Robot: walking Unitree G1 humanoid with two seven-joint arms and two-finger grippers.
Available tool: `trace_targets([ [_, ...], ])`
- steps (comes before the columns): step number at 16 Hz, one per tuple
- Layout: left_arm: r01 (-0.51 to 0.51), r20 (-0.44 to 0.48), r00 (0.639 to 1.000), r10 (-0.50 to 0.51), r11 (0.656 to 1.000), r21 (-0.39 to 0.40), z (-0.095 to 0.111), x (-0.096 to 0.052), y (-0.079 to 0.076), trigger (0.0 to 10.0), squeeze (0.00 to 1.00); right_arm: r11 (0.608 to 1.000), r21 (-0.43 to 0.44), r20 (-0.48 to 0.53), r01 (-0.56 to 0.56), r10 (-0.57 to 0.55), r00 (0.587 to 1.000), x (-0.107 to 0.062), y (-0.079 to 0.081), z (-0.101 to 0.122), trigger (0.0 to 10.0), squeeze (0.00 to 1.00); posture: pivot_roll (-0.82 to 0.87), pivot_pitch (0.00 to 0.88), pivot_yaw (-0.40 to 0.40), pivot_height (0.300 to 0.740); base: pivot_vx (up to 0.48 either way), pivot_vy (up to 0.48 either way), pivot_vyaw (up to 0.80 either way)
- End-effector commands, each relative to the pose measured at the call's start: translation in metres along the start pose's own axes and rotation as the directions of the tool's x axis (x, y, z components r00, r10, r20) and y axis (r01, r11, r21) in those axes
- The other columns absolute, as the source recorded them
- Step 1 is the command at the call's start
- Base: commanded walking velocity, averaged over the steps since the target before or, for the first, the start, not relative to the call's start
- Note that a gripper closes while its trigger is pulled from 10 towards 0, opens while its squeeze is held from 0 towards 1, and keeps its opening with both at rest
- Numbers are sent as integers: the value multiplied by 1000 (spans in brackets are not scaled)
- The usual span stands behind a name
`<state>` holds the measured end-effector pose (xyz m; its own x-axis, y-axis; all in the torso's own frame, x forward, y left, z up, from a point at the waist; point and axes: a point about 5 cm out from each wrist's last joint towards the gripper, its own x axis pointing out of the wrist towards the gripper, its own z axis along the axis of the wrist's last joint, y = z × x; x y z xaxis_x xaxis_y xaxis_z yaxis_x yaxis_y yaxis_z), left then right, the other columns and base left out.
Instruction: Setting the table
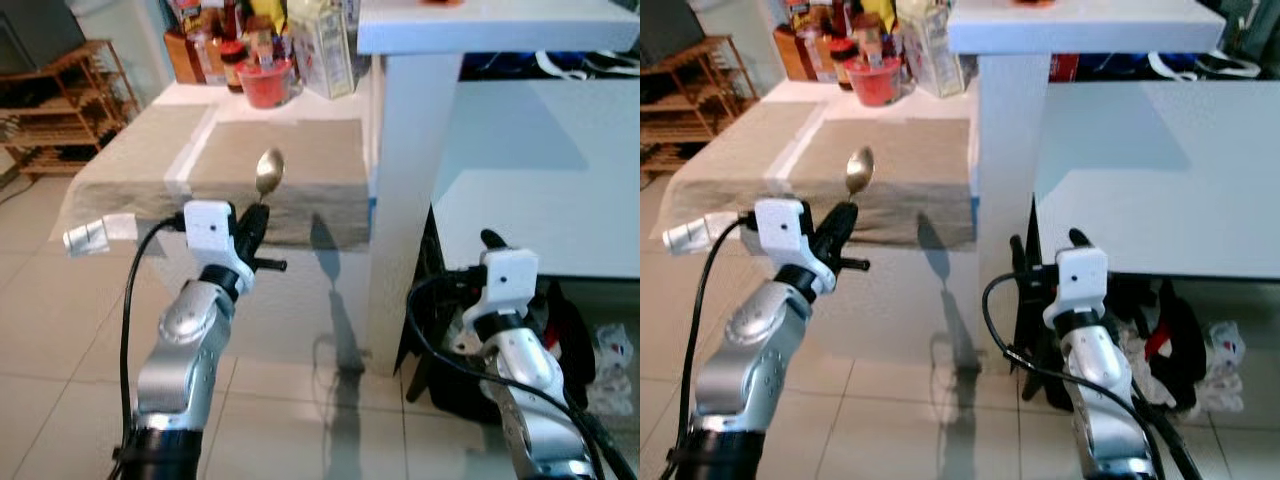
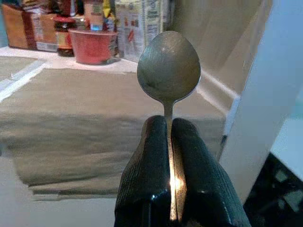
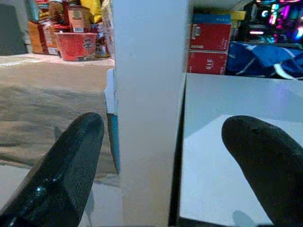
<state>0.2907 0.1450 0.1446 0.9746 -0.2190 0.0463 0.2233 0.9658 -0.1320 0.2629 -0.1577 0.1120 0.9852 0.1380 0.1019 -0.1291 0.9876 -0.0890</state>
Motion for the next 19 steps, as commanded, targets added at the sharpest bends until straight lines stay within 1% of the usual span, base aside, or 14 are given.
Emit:
trace_targets([
  [1,-10,6,1000,10,1000,9,2,2,2,0,0,1000,-12,10,-19,19,1000,0,3,3,10000,0,-156,0,87,740,274,-390,0],
  [4,4,4,1000,-4,1000,10,2,5,0,0,0,1000,-15,11,-20,20,1000,0,3,4,10000,0,-160,0,88,740,276,-389,0],
  [8,37,15,999,-37,999,9,2,5,-5,0,0,1000,-18,6,-20,20,1000,-2,3,4,10000,0,-162,0,87,740,268,-395,0],
  [11,48,35,998,-48,999,-3,5,4,-8,0,0,1000,-19,4,-19,19,1000,-2,2,3,10000,0,-162,0,87,740,0,-440,0],
  [12,55,41,998,-54,998,-11,6,1,-10,0,0,1000,-19,2,-19,19,1000,-2,2,3,10000,0,-162,0,87,740,0,-480,0],
  [14,52,34,998,-51,998,-21,3,-4,-13,0,0,1000,-19,-3,-21,21,1000,-3,1,2,10000,0,-158,0,84,740,0,0,0],
  [16,34,35,999,-33,999,-16,2,-4,-10,0,0,999,-20,-4,-27,27,1000,-2,2,2,10000,0,-155,0,80,740,0,0,0],
  [19,38,37,999,-37,999,-8,4,-3,-12,0,0,999,-22,-1,-33,33,999,-1,2,3,10000,0,-155,0,78,740,0,0,0],
])
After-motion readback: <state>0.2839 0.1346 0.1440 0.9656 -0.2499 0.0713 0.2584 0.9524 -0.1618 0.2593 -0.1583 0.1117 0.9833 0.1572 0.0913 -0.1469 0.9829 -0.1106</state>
